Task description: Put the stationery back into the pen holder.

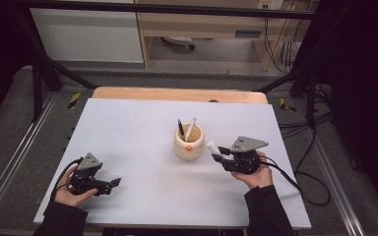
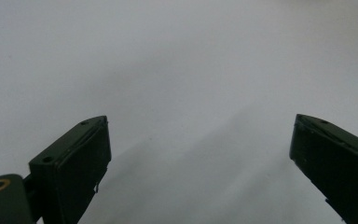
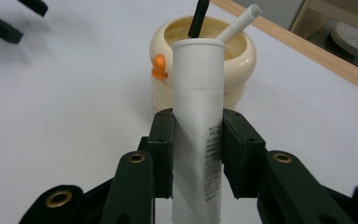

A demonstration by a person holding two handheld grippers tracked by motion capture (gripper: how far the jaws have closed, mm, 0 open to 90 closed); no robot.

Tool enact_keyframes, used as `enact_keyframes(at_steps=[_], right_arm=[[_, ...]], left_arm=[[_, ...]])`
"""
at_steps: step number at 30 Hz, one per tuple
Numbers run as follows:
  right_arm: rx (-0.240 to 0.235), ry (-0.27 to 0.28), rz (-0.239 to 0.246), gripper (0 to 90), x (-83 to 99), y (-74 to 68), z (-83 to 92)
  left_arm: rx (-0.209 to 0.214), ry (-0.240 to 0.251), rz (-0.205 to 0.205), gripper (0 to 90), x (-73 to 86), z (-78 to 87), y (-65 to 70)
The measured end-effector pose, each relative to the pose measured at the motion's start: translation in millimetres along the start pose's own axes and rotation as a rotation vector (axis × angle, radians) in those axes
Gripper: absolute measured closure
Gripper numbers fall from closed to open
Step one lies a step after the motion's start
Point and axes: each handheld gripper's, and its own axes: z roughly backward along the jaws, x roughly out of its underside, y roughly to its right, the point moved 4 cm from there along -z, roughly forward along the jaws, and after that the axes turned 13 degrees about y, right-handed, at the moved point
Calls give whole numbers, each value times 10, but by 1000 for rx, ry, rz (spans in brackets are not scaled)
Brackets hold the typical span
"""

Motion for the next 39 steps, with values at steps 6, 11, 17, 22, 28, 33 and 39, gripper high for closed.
enact_keyframes(at_steps=[6, 11, 17, 22, 28, 33, 39], right_arm=[[23, 52, -59, 671, -117, 28, -23], [40, 103, -96, 670, -248, 55, -71], [55, 171, -135, 670, -414, 82, -169], [65, 214, -155, 671, -523, 102, -290], [79, 268, -189, 671, -612, 129, -441], [88, 296, -212, 671, -644, 145, -577], [89, 308, -222, 671, -633, 140, -743]], left_arm=[[-2, -3, 7, 53, 22, 6, -18], [-2, 0, 10, 53, 27, 9, -19], [-2, 2, 18, 53, 35, 6, -21], [-1, 5, 20, 53, 35, 8, -25], [1, 2, 21, 53, 39, 6, -28], [3, 2, 26, 53, 44, 1, -27], [5, 1, 25, 53, 47, -1, -26]])
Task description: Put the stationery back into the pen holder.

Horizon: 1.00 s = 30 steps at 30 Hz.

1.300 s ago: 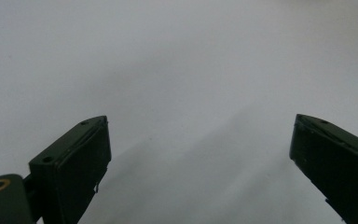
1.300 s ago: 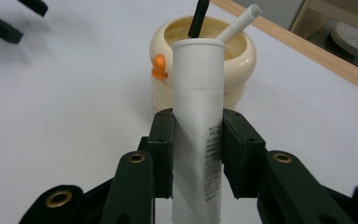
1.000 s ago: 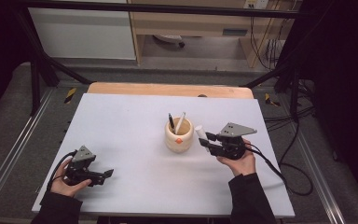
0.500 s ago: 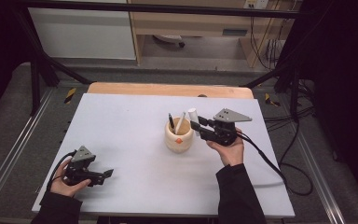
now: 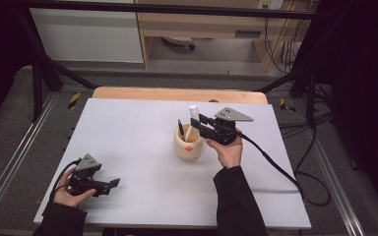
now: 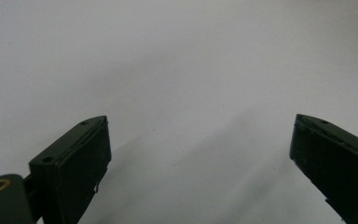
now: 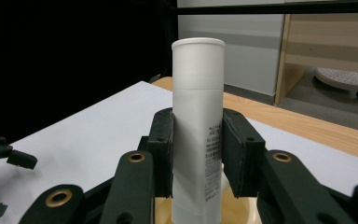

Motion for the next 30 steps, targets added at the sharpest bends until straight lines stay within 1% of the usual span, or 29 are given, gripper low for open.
enact_keyframes(at_steps=[7, 14, 18, 23, 25, 30], right_arm=[[-1, -14, -5, 671, 125, 1, -102], [-11, -47, -7, 671, 290, 7, -191], [-11, -56, -15, 671, 375, 7, -230], [-6, -68, -29, 671, 497, 39, -231], [-5, -79, -27, 671, 540, 47, -220], [-9, -80, -36, 670, 616, 53, -197]], left_arm=[[1, 0, 2, 53, 4, -5, 2], [2, 2, 3, 53, 5, -4, 0], [2, 2, 5, 53, 6, -3, -1], [2, -1, 3, 53, 11, -5, -5], [2, -2, 2, 53, 13, -6, -5], [1, -3, 1, 53, 15, -8, -4]])
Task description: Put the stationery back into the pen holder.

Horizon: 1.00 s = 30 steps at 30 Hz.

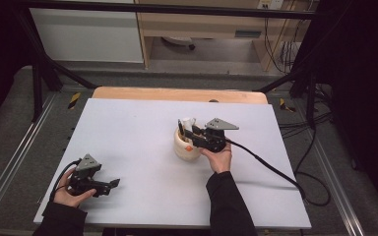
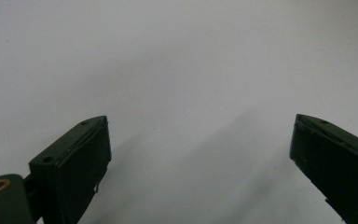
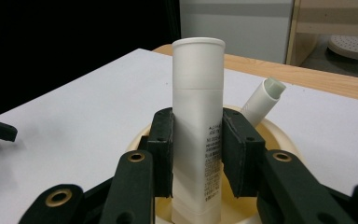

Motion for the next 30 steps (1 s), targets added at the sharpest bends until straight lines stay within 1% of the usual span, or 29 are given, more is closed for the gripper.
enact_keyframes(at_steps=[9, 11, 15, 19, 23, 26, 29, 30], right_arm=[[0, -24, 16, 668, 82, -8, 6], [5, -25, 31, 667, 89, -10, 10], [6, -26, 29, 655, 90, -25, 16], [-11, -14, 37, 605, 59, -54, 49], [-5, -22, 67, 561, -29, -51, 133], [-10, -28, 80, 494, -112, -54, 204], [-1, -52, 105, 423, -191, -60, 291], [-5, -56, 108, 398, -216, -65, 321]], left_arm=[[1, -2, 1, 53, 6, -3, 0], [1, -2, 1, 53, 6, -3, 0], [2, -1, 2, 53, 8, -5, 2], [5, -4, 3, 53, 12, -13, 6], [6, -4, 0, 53, 9, -14, 5], [7, -5, 1, 53, 10, -15, 7], [8, -9, -1, 53, 13, -15, 5], [7, -9, -1, 53, 13, -15, 5]])
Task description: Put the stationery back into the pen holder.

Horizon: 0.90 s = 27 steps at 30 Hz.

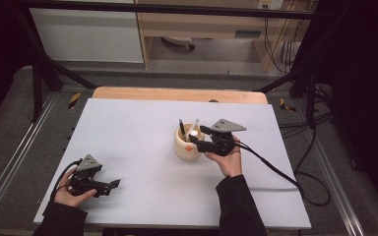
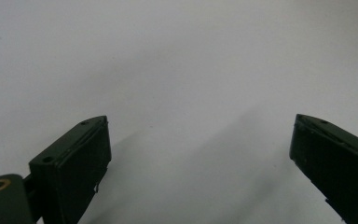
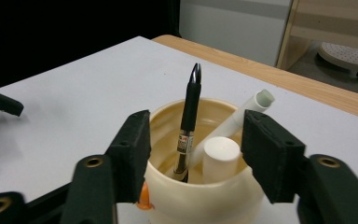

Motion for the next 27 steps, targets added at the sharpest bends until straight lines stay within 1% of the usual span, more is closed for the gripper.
enact_keyframes(at_steps=[4, 5, 7, 8, 11, 13, 16, 18, 20, 22, 25, 27], right_arm=[[-4, -29, -12, 288, -72, -1, 133], [-7, -39, -10, 272, -88, -4, 163], [-6, -48, 9, 229, -119, 2, 227], [-8, -59, 9, 205, -132, 7, 254], [-15, -91, -14, 133, -148, 23, 325], [-22, -117, -20, 96, -132, 36, 372], [-13, -156, -12, 51, -84, 61, 438], [-6, -168, -23, 36, -40, 77, 483], [-9, -178, -38, 29, 14, 95, 529], [-4, -199, -49, 13, 85, 119, 569], [-11, -221, -42, 7, 208, 155, 635], [-7, -222, -32, 7, 289, 178, 692]], left_arm=[[0, 1, 1, 53, -2, 3, 1], [0, 0, 1, 53, -1, 2, 2], [-1, -1, 0, 53, -1, 0, 3], [0, -1, 0, 53, -1, 0, 3], [-1, -2, 0, 53, -2, 1, 4], [-1, -2, 1, 53, -2, 1, 4], [0, -5, 4, 53, 1, -4, 10], [5, -6, 10, 53, 0, -7, 15], [3, -7, 12, 48, 0, -11, 16], [1, -8, 17, 42, 2, -12, 14], [-1, -9, 20, 36, 0, -9, 11], [-2, -10, 21, 33, 1, -11, 13]])
